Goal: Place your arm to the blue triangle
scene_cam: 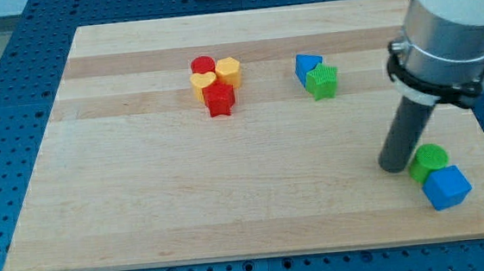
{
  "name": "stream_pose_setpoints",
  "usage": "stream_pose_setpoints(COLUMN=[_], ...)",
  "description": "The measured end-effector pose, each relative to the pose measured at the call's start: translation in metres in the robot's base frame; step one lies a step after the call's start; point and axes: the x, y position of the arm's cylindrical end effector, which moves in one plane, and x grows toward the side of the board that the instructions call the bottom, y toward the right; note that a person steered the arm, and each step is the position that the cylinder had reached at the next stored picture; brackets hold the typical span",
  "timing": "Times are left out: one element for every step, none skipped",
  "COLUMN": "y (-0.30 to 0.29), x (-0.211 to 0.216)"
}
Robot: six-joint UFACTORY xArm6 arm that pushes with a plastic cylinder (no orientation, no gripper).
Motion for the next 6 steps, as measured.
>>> stream_pose_setpoints(y=[-0.058,-0.073,-0.038,-0.003,0.023,0.023], x=[-0.029,-0.066,-0.072,-0.092,-0.128,-0.164])
